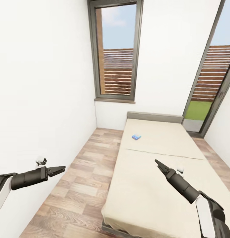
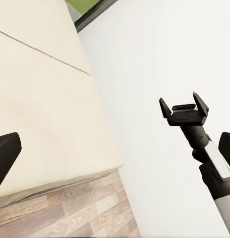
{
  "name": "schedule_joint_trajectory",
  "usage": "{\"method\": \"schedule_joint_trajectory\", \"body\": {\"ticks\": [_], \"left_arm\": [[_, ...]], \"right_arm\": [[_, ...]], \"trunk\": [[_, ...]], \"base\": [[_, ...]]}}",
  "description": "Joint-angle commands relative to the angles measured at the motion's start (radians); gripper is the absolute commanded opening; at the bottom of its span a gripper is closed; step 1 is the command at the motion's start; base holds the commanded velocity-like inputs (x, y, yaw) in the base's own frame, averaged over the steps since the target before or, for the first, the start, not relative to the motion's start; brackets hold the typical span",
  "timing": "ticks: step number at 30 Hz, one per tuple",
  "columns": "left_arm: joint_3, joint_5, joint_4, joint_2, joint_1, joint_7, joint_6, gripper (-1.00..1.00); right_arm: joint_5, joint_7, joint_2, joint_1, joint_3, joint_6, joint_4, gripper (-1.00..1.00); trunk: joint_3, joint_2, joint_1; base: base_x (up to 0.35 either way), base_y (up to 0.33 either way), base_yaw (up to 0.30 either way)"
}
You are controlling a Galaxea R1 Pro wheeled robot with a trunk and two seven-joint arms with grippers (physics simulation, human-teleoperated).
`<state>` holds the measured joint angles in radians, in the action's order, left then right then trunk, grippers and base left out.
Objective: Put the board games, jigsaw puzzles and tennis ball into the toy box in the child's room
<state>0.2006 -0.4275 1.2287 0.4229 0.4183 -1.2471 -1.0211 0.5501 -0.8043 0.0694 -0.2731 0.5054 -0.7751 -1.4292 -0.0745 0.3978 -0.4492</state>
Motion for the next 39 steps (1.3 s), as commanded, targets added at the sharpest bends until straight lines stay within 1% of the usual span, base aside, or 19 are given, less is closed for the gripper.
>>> {"method": "schedule_joint_trajectory", "body": {"ticks": [1, 8, 24, 30, 39], "left_arm": [[0.000, -0.002, 0.000, 0.000, 0.000, -0.002, -0.007, 1.00], [0.000, -0.002, 0.000, 0.000, 0.000, -0.002, -0.007, 1.00], [0.000, -0.002, 0.000, 0.000, 0.000, -0.002, -0.007, 1.00], [0.000, -0.003, 0.000, 0.000, 0.000, -0.002, -0.007, 1.00], [0.000, -0.004, 0.000, 0.000, 0.000, -0.002, -0.007, 1.00]], "right_arm": [[0.001, -0.003, 0.001, -0.002, 0.002, -0.006, 0.000, 1.00], [0.000, -0.001, 0.002, -0.002, 0.002, -0.006, 0.000, 1.00], [0.000, 0.002, 0.001, -0.002, 0.003, -0.007, 0.001, 1.00], [0.001, 0.001, 0.001, -0.002, 0.004, -0.006, 0.001, 1.00], [0.001, 0.001, 0.001, -0.002, 0.006, -0.006, 0.001, 1.00]], "trunk": [[-0.002, 0.002, -0.001], [0.002, 0.002, -0.001], [-0.001, 0.002, -0.001], [-0.005, 0.002, -0.001], [-0.012, 0.002, -0.001]], "base": [[0.055, 0.161, -0.277], [0.120, 0.222, -0.221], [0.203, 0.227, -0.051], [0.151, 0.085, -0.129], [0.036, 0.017, -0.211]]}}
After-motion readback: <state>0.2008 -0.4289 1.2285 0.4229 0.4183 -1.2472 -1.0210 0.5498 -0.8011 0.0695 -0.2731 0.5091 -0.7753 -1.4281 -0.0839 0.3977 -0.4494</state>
